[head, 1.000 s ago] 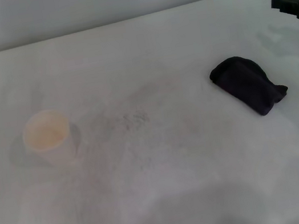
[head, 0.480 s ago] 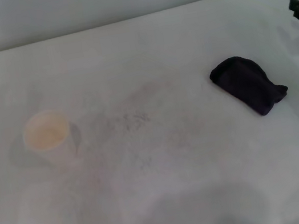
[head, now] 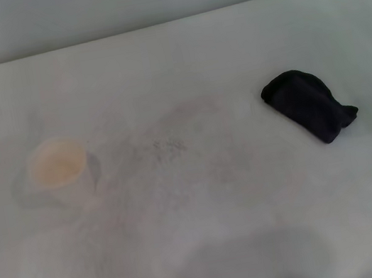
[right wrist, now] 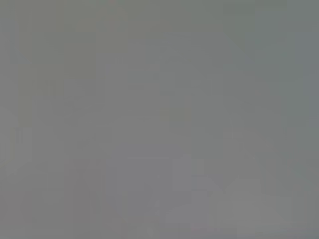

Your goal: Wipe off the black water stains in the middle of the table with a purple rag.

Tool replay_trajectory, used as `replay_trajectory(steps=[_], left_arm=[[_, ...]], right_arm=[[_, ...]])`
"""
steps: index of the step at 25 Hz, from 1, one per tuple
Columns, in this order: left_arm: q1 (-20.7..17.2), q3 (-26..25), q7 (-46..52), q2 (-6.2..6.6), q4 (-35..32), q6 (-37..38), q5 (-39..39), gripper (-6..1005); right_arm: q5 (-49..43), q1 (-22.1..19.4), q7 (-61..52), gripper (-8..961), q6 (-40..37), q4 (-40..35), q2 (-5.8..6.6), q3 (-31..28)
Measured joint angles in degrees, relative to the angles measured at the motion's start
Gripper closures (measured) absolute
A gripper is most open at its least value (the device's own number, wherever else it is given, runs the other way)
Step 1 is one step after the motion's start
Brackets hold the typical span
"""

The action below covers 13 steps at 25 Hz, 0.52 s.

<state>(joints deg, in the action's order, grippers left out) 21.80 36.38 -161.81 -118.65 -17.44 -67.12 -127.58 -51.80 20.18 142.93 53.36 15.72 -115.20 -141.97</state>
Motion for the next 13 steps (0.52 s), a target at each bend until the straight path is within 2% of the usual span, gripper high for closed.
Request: replay_trajectory(steps=[6, 13], left_arm=[[-0.5, -0.1, 0.0, 0.0, 0.0, 0.1, -1.2, 137], [-0.4, -0.1, -0.1, -0.04, 0.0, 1.0, -2.8, 137]], right_arm=[[7.2, -1.4, 5.3, 552, 3.5, -0.1, 0.18, 0.0], [8.3, -1.3, 9.7, 552, 4.2, 0.1, 0.23, -1.9]])
